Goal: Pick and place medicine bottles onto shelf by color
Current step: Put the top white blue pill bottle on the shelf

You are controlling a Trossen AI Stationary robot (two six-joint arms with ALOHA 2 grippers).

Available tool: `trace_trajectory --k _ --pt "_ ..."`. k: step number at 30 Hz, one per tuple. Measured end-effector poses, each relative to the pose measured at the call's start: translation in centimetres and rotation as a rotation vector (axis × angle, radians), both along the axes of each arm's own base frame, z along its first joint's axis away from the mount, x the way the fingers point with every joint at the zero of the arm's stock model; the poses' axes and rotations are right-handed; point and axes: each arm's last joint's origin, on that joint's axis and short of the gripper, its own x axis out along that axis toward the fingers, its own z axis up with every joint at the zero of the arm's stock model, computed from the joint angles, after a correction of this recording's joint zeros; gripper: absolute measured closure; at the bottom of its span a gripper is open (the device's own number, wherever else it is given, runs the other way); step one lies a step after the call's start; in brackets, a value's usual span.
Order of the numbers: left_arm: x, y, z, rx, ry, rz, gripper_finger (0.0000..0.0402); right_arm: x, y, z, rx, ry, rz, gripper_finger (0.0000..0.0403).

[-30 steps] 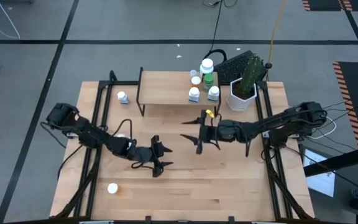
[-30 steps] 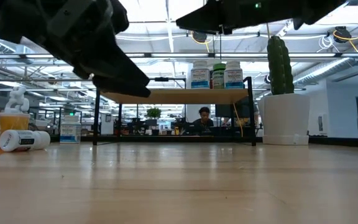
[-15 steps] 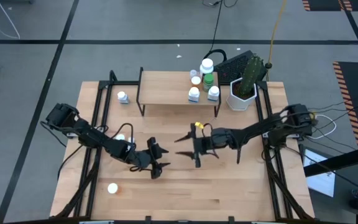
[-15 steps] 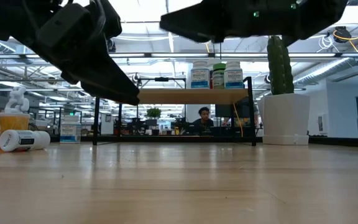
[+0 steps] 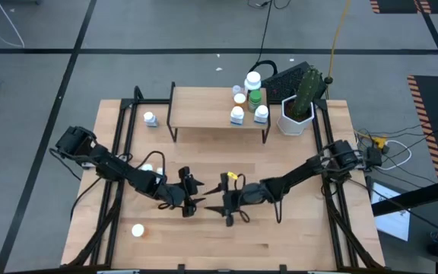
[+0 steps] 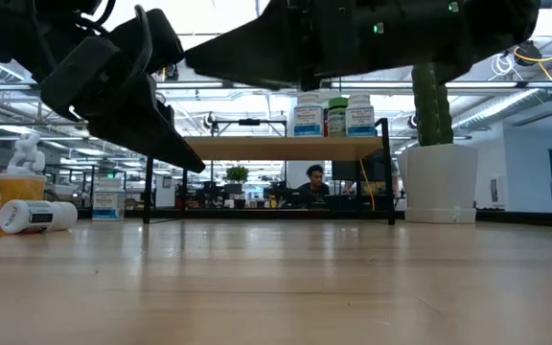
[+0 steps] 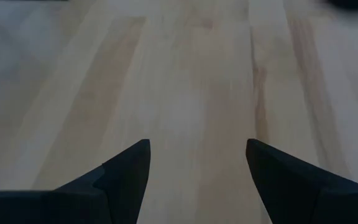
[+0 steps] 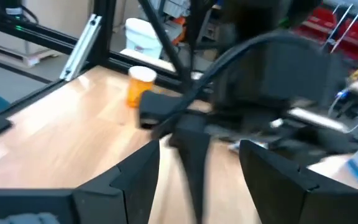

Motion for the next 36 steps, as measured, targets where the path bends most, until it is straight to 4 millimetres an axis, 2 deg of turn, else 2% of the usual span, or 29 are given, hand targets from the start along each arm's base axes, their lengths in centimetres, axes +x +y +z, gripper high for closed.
trace_trajectory --k 6,13,19,23,27,36 --pt "-1.2 0.6 1.8 0.025 0.024 -0.010 0.0133 0.3 0.9 -2.5 0.086 0.064 -0.048 0.0185" --pt "-5.0 2.3 5.5 0.070 0.050 0.077 0.0133 0.6 1.0 -5.2 0.254 0.095 -0.084 0.0185" --pt "-8.0 3.4 6.5 0.025 0.110 0.217 0.0133 0.6 1.0 -6.3 0.459 0.115 -0.150 0.0185" --pt "-9.9 5.3 7.1 0.026 0.103 0.430 0.0133 0.3 1.8 -6.3 0.500 0.119 -0.139 0.0185" --pt "-11.3 7.9 8.0 -0.024 0.111 0.563 0.0133 0.2 2.5 -5.9 0.520 0.081 -0.113 0.0185" --pt "-11.9 13.5 9.4 -0.092 0.145 0.561 0.0133 0.1 2.8 -5.4 0.489 0.035 -0.087 0.0185"
